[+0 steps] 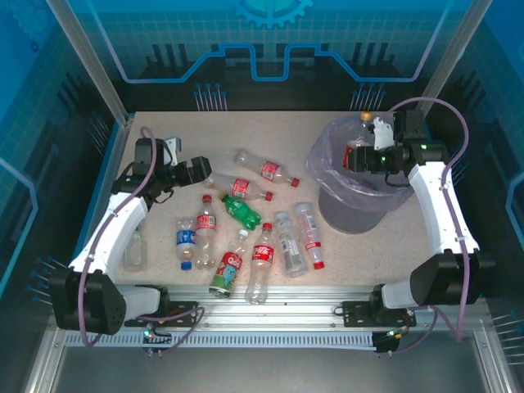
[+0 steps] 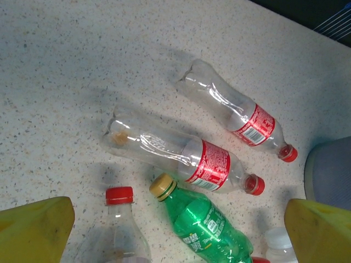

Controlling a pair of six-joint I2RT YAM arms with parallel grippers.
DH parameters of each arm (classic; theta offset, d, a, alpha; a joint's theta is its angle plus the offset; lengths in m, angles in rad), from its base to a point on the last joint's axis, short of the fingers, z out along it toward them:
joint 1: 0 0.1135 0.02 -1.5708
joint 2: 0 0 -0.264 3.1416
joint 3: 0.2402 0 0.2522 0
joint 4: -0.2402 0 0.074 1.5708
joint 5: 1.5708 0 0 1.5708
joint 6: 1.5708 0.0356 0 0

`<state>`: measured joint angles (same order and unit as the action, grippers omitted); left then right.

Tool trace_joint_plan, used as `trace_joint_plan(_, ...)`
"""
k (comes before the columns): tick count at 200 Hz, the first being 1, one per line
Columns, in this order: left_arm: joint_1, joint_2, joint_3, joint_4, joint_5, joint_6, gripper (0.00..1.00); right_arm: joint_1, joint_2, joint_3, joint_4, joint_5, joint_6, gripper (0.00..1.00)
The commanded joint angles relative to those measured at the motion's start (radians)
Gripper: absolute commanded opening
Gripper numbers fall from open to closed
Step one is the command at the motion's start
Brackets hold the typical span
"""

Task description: Put the plastic bottles in the bin

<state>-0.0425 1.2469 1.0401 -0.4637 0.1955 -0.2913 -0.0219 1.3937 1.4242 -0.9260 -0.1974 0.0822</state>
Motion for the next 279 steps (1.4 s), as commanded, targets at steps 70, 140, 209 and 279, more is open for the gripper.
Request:
trace_joint_plan(70, -0.011, 0.057, 0.098, -0.322, -0.129, 0.061, 0.99, -0.045, -0.059, -0.155, 0.08, 0.011, -0.045, 0.84)
trace_joint_plan(140, 0.006, 0.039, 0.022, -0.495, -0.217, -0.047, 0.94, -0.058, -0.164, -0.081, 0.096, -0.061, -0.032, 0.9)
trace_joint_plan(209, 0.053, 0.165, -0.051, -0.498, -0.17, -0.068, 0.77, -0.056, -0.272, -0.04, 0.157, -0.172, 0.012, 0.89)
trace_joint_plan(279, 0.077, 0.306, -0.086, -0.459, -0.049, -0.068, 0.84, -0.059, -0.276, -0.048, 0.147, -0.153, 0.0, 0.88)
